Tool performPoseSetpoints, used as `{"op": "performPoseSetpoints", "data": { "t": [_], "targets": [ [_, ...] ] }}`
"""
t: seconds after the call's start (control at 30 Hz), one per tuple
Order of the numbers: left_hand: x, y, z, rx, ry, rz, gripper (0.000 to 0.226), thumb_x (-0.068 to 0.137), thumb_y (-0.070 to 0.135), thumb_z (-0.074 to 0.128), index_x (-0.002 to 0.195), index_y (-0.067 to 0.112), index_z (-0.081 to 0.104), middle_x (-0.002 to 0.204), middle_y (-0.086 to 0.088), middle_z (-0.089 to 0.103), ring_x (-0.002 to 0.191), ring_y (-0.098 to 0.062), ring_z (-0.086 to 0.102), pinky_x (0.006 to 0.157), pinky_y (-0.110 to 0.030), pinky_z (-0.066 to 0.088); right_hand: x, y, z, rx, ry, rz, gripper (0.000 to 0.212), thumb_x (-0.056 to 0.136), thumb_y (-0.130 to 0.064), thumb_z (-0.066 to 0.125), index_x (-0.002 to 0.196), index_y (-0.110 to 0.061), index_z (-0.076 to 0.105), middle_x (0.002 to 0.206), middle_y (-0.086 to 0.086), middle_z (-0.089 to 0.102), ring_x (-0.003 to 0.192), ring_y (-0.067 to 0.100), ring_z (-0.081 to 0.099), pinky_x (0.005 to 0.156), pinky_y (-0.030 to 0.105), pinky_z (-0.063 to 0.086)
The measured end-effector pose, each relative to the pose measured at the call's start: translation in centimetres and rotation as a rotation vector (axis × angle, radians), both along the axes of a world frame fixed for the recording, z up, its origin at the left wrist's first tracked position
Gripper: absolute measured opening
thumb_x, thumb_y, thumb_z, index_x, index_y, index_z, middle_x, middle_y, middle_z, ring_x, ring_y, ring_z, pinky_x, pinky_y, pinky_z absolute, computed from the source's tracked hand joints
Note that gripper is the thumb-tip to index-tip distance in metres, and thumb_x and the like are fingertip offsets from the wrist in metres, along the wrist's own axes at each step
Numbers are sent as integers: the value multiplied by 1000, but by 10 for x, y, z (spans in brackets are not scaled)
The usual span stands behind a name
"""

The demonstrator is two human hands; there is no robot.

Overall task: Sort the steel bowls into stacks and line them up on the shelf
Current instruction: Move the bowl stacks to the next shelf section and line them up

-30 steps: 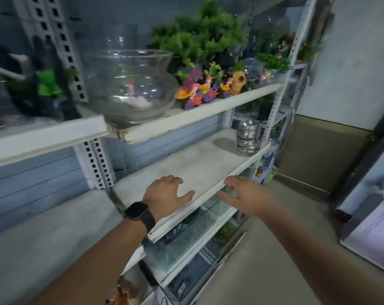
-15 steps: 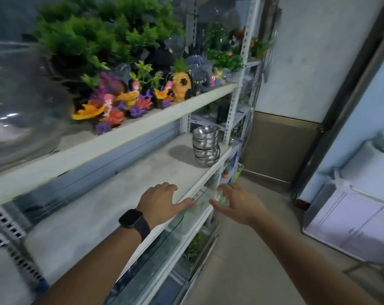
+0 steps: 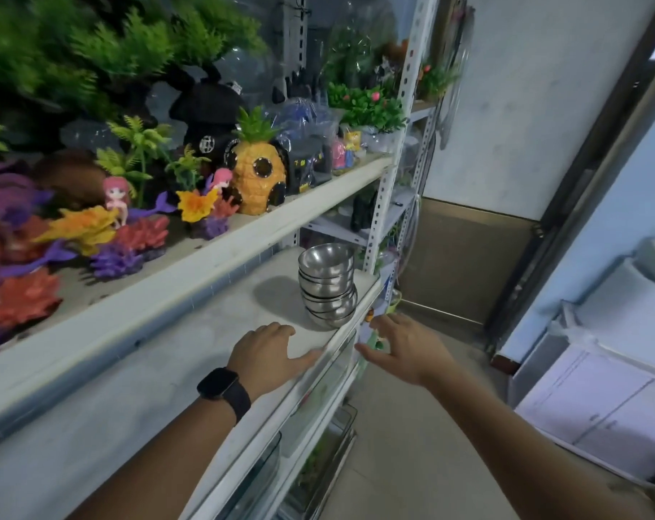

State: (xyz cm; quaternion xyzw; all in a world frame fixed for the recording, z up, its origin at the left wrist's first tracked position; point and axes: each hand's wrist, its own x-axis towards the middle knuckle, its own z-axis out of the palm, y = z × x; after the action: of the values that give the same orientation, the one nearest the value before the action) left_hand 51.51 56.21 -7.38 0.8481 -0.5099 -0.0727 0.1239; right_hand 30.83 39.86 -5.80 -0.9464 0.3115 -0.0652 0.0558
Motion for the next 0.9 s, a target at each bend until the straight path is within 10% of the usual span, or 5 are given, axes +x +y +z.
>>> {"op": "performPoseSetpoints", "data": {
  "t": [0.23,0.43,0.67,0.9],
  "targets": [
    [12,-50,-16,72,21,122,93,76,88,41,141,23,51,135,8,58,122,-13,54,100,-27,41,27,-91,-17,19,-2,88,115,64,-101,5,131,-22,55,121,-1,63,107,19,60,86,36,53],
    [19,-92,-23,103,78,287,123,51,103,23,142,24,50,138,9,57,124,-11,55,103,-27,43,55,-166,-15,48,10,203,98,71,-93,31,135,-22,54,122,1,61,110,19,59,87,33,51],
    [36,-119,-35,62,185,394,131,52,97,51,158,23,27,159,5,37,142,-14,39,117,-33,34,93,-214,-16,195,28,264,97,70,-87,59,145,-27,45,134,-3,56,122,17,56,100,40,50],
    [60,-143,-58,-401,750,261,143,46,47,101,152,53,6,155,22,31,141,-11,39,111,-45,44,133,-228,-38,810,-138,347,132,48,-68,92,152,-49,12,152,-13,33,138,10,39,113,43,41]
  ]
}}
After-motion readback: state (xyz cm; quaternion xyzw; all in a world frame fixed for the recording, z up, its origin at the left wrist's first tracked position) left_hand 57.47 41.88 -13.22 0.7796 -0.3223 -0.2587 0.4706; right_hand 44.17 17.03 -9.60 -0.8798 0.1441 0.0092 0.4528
